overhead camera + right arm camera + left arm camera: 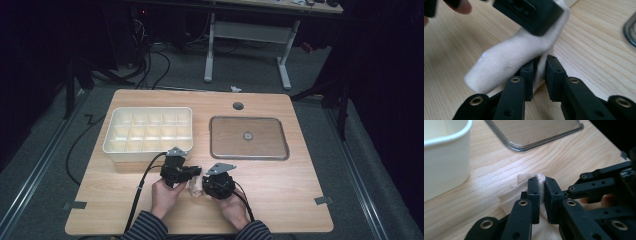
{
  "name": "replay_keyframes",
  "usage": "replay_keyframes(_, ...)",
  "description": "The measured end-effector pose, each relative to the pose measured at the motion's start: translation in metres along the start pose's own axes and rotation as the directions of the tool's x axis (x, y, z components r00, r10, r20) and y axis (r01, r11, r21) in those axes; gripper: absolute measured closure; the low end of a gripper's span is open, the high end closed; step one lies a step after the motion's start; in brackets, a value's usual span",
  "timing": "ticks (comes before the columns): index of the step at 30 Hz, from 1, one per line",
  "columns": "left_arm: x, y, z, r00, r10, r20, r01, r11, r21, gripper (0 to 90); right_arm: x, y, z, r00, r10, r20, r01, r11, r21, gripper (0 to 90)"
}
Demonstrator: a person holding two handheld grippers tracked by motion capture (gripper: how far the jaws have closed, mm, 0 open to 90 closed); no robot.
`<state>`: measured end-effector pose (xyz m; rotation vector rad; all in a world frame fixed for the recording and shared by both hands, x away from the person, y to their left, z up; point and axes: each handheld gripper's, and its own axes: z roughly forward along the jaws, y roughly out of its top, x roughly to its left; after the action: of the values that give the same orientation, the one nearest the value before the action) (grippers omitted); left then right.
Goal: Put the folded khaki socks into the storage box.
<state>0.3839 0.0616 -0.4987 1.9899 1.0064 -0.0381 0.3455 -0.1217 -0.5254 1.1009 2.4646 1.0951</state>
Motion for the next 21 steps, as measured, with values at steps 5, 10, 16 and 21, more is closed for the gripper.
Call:
replay_keyframes(5,0.0,0.0,0.0,0.9997,0.019,-0.013,-0.019,0.9998,0.005,83.9,-0.002,-0.001,-0.002,0.9999,0.008,0.008,-0.008,1.0,-0.002,67.5)
replay_keyframes(10,-0.002,-0.004,0.004,0.9986,0.046,-0.026,-0.045,0.9988,0.019,83.8,-0.003,-0.008,-0.017,0.9994,0.015,0.032,-0.015,1.0,-0.017,62.7)
replay_keyframes(16,-0.003,-0.004,0.006,0.9982,0.052,-0.03,-0.051,0.9984,0.024,83.8,0.002,-0.015,-0.037,0.9993,-0.013,0.035,0.014,0.999,-0.044,64.1)
replay_keyframes(21,-0.003,-0.004,0.006,0.9977,0.053,-0.043,-0.051,0.9982,0.031,83.8,0.01,-0.02,-0.054,0.9997,-0.022,0.007,0.022,0.996,-0.092,65.6)
